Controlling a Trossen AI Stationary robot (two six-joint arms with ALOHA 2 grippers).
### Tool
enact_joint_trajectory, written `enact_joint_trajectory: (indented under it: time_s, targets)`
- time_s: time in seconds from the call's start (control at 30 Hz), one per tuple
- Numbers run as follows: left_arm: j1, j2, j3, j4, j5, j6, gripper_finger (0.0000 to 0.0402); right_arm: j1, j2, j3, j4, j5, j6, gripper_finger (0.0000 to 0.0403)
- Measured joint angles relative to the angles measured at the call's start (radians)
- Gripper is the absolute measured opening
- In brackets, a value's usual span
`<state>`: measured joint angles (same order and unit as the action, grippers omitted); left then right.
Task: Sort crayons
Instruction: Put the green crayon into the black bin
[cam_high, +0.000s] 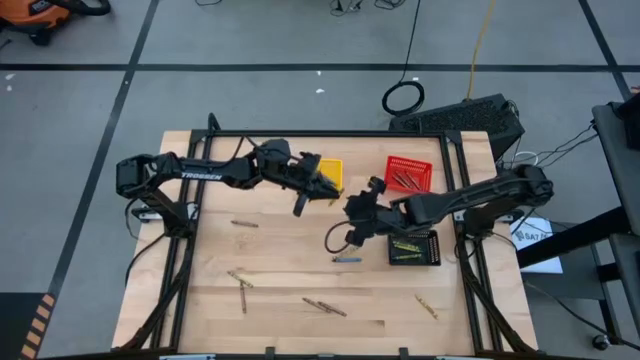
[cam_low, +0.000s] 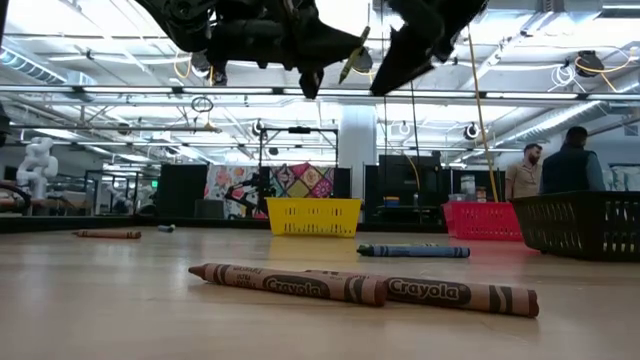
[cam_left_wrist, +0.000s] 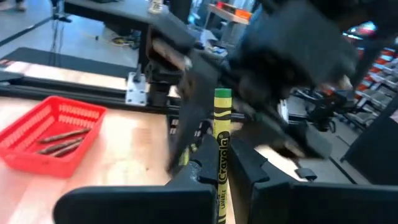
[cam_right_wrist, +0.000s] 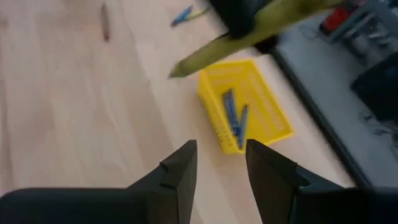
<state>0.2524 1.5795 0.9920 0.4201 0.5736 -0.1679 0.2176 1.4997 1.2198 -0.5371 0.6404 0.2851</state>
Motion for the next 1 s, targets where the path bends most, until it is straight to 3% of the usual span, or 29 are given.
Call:
enact_joint_trajectory:
  time_s: [0.27,0.67,0.8,1.0]
  targets:
    - [-0.016,-0.008,0.000,0.091,0.034,0.023,0.0008,0.081,-0.114,0.000,0.054,0.042,0.011,0.0125]
    - [-0.078,-0.008,0.000,0.193,0.054,0.020,0.0008,0.107,-0.118,0.000,0.195,0.037,-0.091,0.0125]
    - [-0.078,-0.008,0.000,0.203,0.053,0.021,0.0008,0.106,-0.118,0.000,0.227,-0.041,-0.096,0.0125]
    - [-0.078,-0.008,0.000,0.202,0.050,0.022,0.0008,0.104,-0.118,0.000,0.244,-0.036,-0.096,0.0125]
